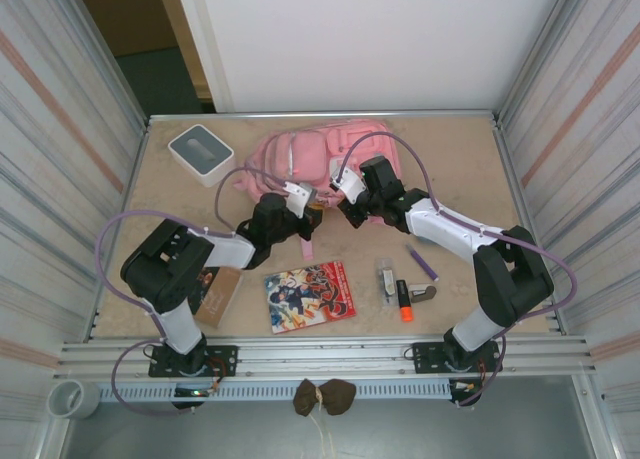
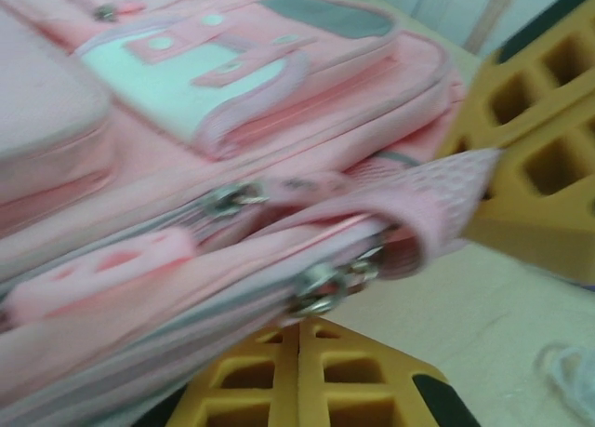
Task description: Pack the student bag
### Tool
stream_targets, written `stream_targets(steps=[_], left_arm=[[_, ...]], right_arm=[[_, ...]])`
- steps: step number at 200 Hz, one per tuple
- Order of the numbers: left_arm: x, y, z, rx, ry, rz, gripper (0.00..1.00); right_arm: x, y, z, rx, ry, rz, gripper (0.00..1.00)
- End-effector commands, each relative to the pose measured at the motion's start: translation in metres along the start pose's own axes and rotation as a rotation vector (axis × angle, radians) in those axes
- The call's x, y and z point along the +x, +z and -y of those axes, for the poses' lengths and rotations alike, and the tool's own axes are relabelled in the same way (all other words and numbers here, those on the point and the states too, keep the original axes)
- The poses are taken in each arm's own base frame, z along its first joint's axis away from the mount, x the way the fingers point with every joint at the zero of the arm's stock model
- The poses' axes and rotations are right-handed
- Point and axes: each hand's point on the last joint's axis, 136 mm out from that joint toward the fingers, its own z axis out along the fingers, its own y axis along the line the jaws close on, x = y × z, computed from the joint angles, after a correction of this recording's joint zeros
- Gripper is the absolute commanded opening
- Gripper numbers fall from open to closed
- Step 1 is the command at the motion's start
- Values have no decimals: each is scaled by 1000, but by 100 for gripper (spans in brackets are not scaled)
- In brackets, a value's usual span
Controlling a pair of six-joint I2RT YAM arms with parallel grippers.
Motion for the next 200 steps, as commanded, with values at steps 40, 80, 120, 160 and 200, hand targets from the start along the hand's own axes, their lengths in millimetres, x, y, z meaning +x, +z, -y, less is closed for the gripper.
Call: stream_targets(steps=[40, 80, 120, 160, 200], left_arm=[[2, -27, -46, -241, -48, -4, 0], [3, -27, -14, -55, 18, -8, 0], [5, -21, 11, 95, 97, 9, 30], [9, -13, 16, 145, 211, 36, 35], [8, -3, 13, 146, 298, 61, 33]], right_arm=[[-11, -11, 12, 40, -6, 34, 0], [-17, -12, 7, 7, 12, 59, 0], [-28, -18, 1, -35, 16, 93, 0], [-35, -24, -2, -74, 16, 94, 0], [-37, -24, -1, -84, 11, 94, 0]])
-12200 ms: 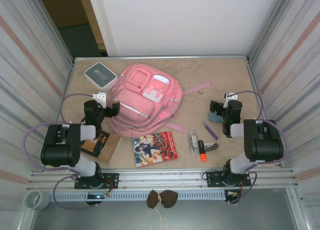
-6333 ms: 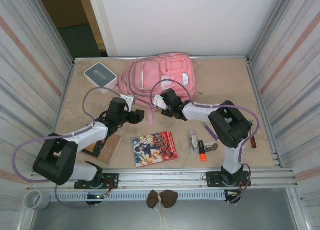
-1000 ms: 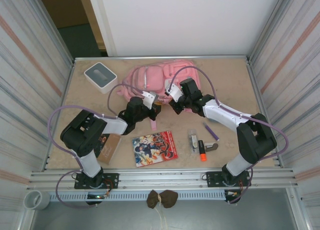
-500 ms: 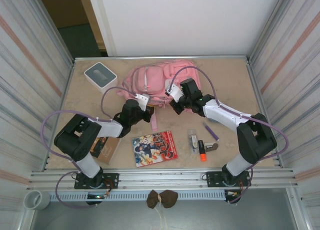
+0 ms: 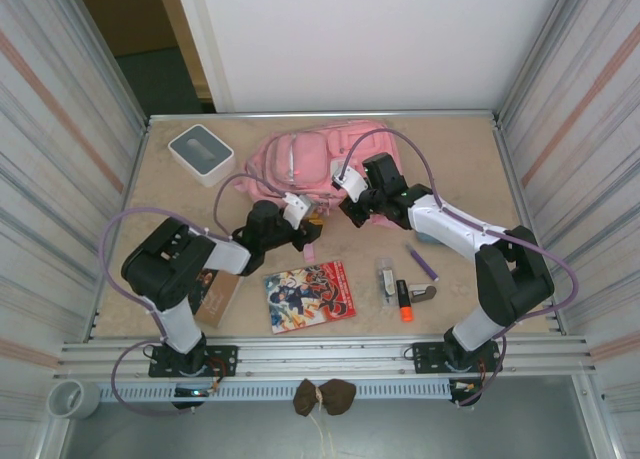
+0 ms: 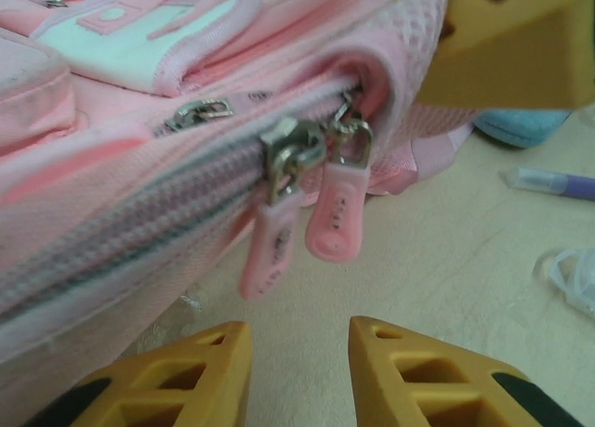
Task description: Pack the student bag
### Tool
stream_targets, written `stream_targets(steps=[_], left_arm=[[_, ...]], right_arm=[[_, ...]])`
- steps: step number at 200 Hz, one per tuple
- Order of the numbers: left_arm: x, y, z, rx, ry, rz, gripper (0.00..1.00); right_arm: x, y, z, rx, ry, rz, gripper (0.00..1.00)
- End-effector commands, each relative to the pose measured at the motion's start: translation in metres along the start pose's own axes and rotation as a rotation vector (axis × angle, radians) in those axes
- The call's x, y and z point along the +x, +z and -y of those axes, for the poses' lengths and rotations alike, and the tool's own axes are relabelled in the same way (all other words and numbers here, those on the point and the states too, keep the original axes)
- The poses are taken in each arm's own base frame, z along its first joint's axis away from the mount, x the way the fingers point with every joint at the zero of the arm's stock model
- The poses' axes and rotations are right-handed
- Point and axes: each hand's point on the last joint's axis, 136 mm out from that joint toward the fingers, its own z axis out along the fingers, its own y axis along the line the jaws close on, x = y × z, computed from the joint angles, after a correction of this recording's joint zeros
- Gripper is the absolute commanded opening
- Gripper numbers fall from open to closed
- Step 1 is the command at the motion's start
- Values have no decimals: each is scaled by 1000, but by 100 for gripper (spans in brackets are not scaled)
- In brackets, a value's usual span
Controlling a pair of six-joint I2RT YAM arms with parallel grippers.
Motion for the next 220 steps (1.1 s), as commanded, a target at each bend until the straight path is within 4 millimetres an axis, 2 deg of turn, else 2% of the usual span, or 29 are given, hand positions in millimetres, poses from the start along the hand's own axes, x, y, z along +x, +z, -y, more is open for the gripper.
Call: stream_targets(steps=[1, 25, 54, 114, 165, 220], left_arm=[[-15, 6, -2, 18, 113, 66, 33], [-16, 12, -5, 41, 85, 66, 31], [-20, 9, -6, 43, 64, 109, 26], [-46, -2, 10, 139, 63, 202, 19], [-49, 0, 4, 113, 16, 205, 16], [-52, 4, -5, 79, -64, 214, 18]], right_arm=[[-37, -19, -1, -26, -17, 106, 0], [-37, -18, -1, -30, -17, 106, 0], [-34, -16, -2, -32, -16, 97, 0], [-29, -15, -2, -33, -13, 87, 0], [-28, -14, -3, -34, -13, 85, 0], [-26, -14, -5, -43, -10, 85, 0]])
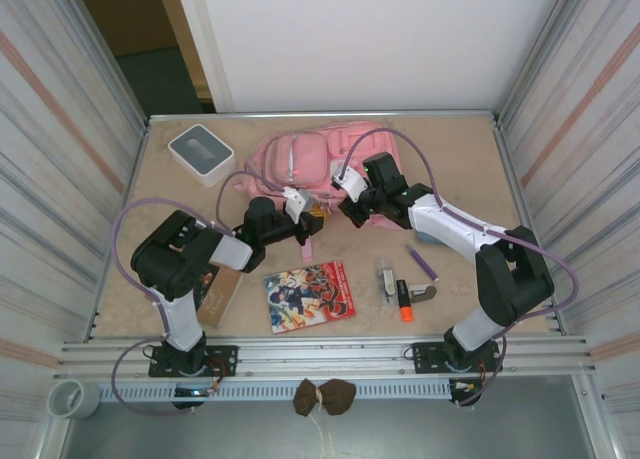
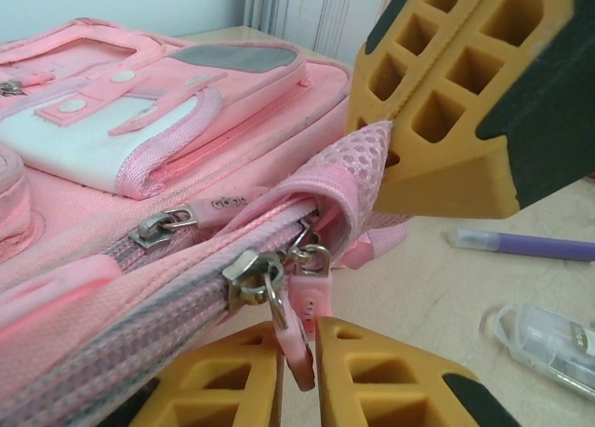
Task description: Pack the student bag
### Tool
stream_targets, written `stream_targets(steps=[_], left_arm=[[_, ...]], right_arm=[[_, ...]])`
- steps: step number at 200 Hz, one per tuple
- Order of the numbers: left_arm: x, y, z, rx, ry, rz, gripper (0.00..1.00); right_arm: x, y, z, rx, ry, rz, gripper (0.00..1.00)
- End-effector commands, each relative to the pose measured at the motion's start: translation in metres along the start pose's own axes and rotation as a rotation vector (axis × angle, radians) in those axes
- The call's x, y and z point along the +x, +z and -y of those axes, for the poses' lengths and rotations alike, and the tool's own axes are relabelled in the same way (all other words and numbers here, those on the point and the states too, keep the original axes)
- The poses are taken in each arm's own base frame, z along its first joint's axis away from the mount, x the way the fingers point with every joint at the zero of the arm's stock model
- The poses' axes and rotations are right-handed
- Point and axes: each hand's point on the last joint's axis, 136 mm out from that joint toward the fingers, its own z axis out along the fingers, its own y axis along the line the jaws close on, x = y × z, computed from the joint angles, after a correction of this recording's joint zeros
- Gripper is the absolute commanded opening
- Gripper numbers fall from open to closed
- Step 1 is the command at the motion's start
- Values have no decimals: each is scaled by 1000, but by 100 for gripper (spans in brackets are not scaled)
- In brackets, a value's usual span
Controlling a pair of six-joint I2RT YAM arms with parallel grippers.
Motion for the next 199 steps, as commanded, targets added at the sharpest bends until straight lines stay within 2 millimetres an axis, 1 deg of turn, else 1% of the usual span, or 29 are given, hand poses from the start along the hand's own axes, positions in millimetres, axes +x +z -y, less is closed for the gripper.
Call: stream_targets(steps=[1, 24, 61, 82, 110, 116, 145, 173, 199], left_arm=[[-24, 1, -10, -39, -11, 78, 18], [-26, 2, -14, -56, -24, 84, 18], [-32, 1, -15, -59, -38, 108, 17], [-33, 2, -16, -64, -35, 109, 12], [-32, -1, -19, -93, -39, 103, 2], [-31, -2, -21, -105, -43, 101, 0], [-25, -12, -28, -173, -61, 85, 0], [-17, -24, -38, -266, -73, 48, 0], [-10, -38, -51, -366, -91, 10, 0]], right_arm=[[-25, -13, -2, -19, -13, 80, 0], [-25, -14, -2, -21, -14, 80, 0], [-21, -12, -4, -25, -12, 73, 0], [-18, -11, -4, -24, -11, 67, 0], [-16, -12, -2, -10, -13, 58, 0], [-14, -11, -1, -7, -12, 53, 0], [-8, -11, 2, 12, -6, 38, 0], [-2, -12, 7, 35, 6, 23, 0], [3, -12, 8, 42, 7, 13, 0]])
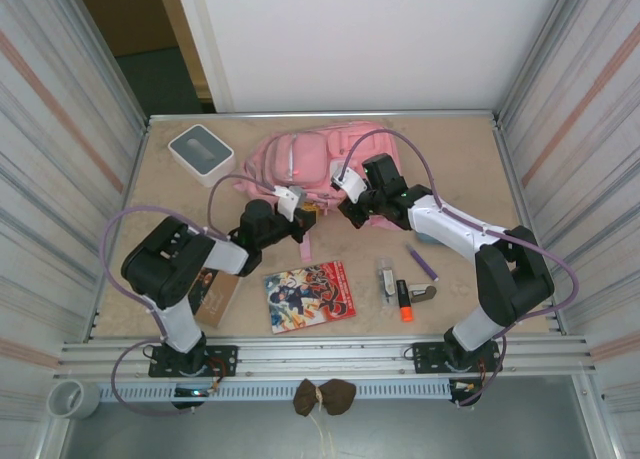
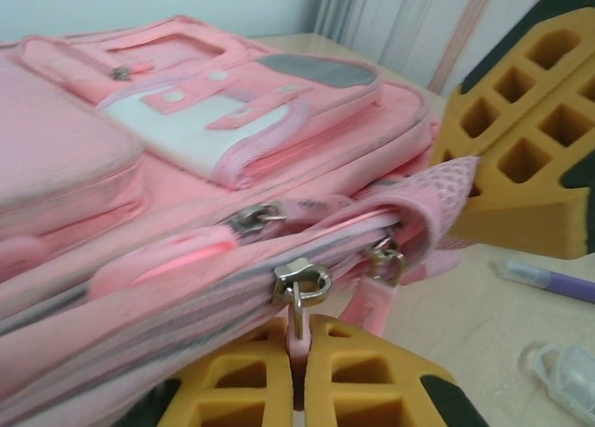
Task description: Pack the student bag
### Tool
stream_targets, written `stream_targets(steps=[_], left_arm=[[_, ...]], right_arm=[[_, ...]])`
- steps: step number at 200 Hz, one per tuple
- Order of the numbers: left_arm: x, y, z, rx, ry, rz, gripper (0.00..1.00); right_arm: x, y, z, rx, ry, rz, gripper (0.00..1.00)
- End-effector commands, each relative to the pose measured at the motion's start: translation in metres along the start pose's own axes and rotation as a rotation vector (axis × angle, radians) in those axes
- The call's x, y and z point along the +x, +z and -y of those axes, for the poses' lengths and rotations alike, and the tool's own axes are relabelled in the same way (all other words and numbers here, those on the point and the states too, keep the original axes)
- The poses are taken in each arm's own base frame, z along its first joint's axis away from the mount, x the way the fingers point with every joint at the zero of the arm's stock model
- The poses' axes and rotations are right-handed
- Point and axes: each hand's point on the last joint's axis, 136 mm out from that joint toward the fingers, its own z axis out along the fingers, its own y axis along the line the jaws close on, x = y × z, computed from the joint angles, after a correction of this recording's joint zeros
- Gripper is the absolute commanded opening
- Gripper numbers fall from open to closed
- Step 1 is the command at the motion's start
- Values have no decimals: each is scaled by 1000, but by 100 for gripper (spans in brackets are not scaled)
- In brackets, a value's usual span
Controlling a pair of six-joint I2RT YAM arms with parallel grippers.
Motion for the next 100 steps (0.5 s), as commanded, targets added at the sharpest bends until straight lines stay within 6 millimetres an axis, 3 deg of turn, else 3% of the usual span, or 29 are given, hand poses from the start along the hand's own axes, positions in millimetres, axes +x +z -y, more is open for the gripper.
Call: stream_targets(steps=[1, 58, 79, 100], left_arm=[[-9, -16, -32, -187, -5, 10, 0], [8, -57, -85, -473, -80, -138, 0], [14, -63, -88, -482, -70, -206, 0], [20, -60, -78, -421, -63, -264, 0]], right_arm=[[-1, -14, 7, 35, 6, 13, 0], [17, -14, 16, 81, 13, -36, 0], [24, -12, 20, 107, 12, -55, 0], [31, -8, 26, 140, 18, -83, 0]])
